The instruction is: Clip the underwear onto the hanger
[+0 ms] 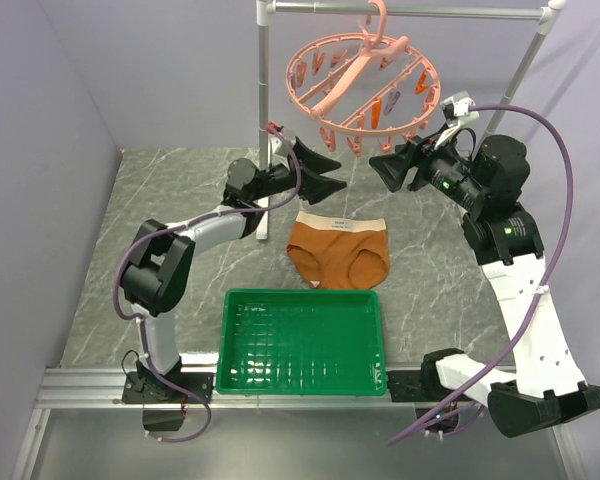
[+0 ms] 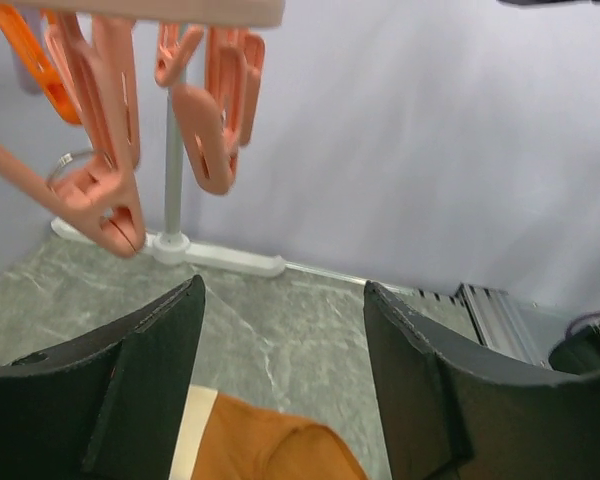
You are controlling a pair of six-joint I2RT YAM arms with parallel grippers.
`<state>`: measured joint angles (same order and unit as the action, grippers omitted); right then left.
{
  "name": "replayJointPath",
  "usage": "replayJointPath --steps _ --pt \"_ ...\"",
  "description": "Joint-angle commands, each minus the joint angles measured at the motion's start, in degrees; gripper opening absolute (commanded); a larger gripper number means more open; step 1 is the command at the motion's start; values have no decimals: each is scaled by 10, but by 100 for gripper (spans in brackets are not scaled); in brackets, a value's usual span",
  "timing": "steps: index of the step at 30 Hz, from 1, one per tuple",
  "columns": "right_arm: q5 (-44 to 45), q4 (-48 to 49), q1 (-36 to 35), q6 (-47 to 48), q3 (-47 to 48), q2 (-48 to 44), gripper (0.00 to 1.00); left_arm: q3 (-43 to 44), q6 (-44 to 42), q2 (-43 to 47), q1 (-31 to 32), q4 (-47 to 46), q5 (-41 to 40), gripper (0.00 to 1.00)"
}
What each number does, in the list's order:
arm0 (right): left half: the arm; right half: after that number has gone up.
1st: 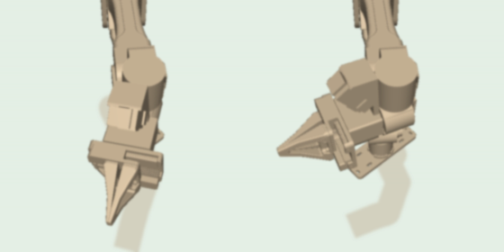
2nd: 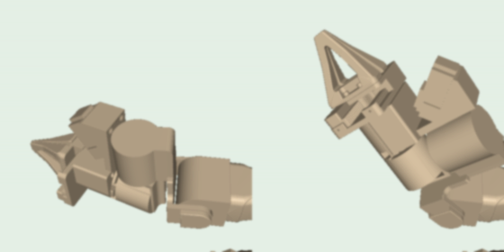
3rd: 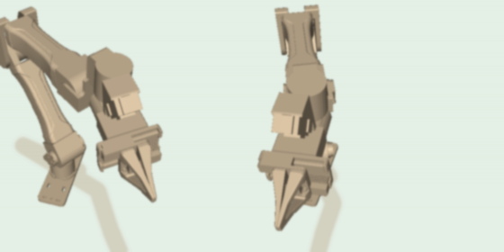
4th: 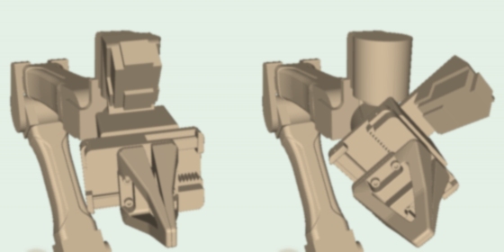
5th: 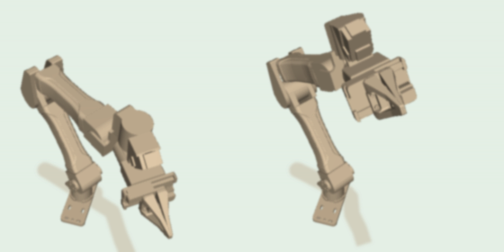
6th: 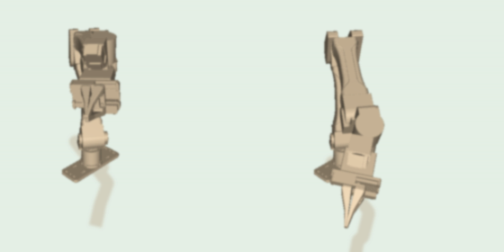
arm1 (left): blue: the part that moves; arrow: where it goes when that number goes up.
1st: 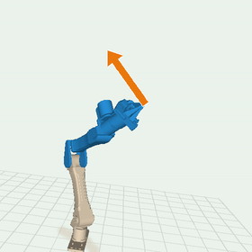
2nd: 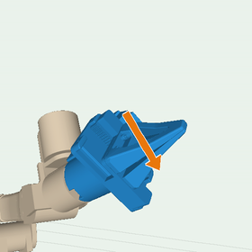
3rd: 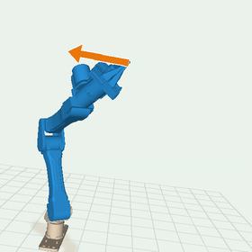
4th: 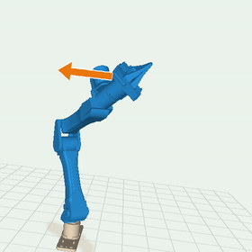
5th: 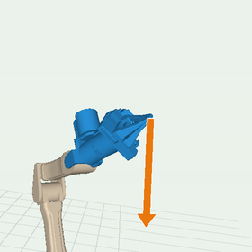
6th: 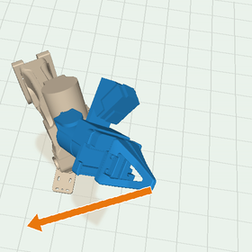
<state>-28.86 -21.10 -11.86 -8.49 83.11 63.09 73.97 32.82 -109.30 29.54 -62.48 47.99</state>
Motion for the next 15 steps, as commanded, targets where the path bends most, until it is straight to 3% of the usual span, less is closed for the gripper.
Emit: replayJointPath --steps 1,15 --pt "14 12 -4 1 -4 -17 76 38 -19 9 10 -30 -68 70" --pt "24 1 -3 12 -7 -24 75 145 -1 -83 30 -73 -97 72"
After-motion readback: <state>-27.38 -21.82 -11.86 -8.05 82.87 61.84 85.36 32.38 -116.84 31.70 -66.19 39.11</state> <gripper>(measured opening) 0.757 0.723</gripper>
